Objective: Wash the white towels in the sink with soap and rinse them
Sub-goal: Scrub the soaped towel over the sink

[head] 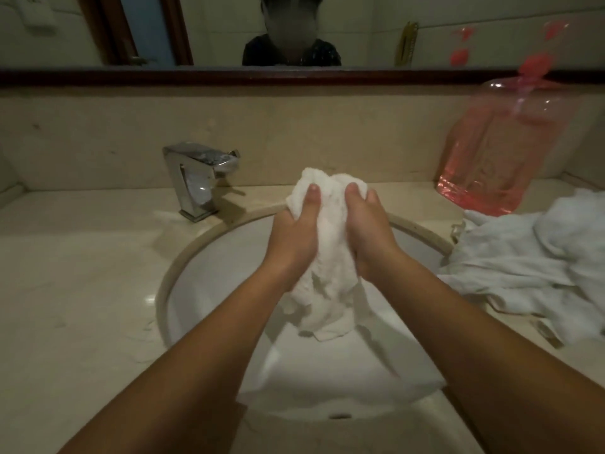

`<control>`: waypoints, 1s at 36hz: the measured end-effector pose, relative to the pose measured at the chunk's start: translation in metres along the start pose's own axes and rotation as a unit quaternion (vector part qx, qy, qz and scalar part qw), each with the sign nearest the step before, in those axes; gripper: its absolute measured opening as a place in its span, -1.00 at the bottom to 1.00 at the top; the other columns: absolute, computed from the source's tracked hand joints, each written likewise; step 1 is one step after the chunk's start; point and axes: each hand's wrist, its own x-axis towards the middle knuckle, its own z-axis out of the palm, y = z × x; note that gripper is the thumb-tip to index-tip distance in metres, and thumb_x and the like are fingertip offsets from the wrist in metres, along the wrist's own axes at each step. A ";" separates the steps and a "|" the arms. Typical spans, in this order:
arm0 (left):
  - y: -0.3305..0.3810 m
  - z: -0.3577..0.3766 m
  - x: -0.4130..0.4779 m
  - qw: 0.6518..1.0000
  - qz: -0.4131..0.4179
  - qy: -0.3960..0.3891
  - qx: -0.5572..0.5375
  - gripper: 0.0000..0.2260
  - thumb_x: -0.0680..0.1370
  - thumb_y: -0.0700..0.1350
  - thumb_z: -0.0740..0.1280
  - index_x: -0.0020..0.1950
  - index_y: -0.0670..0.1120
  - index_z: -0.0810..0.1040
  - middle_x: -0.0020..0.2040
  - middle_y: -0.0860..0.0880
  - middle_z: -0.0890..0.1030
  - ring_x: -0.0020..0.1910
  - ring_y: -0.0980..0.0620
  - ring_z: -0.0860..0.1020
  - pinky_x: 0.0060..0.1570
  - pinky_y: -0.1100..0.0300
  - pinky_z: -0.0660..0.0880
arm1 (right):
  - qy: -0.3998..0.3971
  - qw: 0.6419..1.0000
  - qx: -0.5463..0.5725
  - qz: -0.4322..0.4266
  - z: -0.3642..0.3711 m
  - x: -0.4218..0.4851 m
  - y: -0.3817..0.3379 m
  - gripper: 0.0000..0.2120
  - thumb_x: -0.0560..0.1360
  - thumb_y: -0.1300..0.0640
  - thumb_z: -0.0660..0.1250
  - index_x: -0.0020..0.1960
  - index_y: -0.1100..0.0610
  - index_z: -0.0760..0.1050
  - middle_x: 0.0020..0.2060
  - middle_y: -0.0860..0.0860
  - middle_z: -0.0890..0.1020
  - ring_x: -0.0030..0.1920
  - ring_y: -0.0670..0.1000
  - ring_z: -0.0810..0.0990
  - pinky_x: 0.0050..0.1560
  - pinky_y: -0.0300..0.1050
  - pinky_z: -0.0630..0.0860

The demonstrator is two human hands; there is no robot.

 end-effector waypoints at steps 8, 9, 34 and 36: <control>0.006 -0.005 0.008 0.996 0.024 0.076 0.035 -0.57 0.71 0.26 0.18 0.22 0.00 0.67 0.11 -0.06 0.73 0.12 -0.08 0.68 0.15 0.02 0.61 | -0.026 0.994 -0.044 -0.099 0.011 -0.022 0.010 -0.64 0.77 -0.12 0.06 0.47 -0.05 0.44 0.24 -0.02 0.64 0.19 0.03 0.65 0.21 -0.01 0.59; 0.006 -0.003 0.003 0.997 0.036 0.063 0.036 -0.57 0.71 0.26 0.19 0.22 -0.01 0.68 0.09 -0.06 0.73 0.09 -0.06 0.69 0.13 0.03 0.63 | 0.001 0.995 -0.041 -0.087 0.012 -0.016 0.004 -0.65 0.77 -0.10 0.06 0.43 -0.02 0.45 0.22 0.00 0.64 0.20 0.05 0.65 0.24 0.00 0.58; 0.005 -0.010 -0.007 0.999 0.035 -0.002 0.024 -0.55 0.72 0.23 0.18 0.20 -0.06 0.69 -0.01 0.02 0.74 -0.01 0.11 0.69 -0.02 0.15 0.63 | 0.017 0.998 -0.040 -0.051 0.009 -0.004 0.008 -0.66 0.74 -0.14 0.13 0.41 -0.05 0.48 0.22 0.01 0.67 0.18 0.08 0.67 0.30 0.16 0.60; 0.002 -0.005 -0.008 0.999 0.038 -0.012 0.018 -0.59 0.72 0.23 0.20 0.19 -0.02 0.69 0.00 0.03 0.74 0.02 0.09 0.71 0.03 0.13 0.64 | 0.009 1.000 -0.015 -0.020 0.004 0.001 0.013 -0.67 0.73 -0.15 0.13 0.38 -0.08 0.49 0.19 0.01 0.69 0.15 0.09 0.70 0.26 0.21 0.63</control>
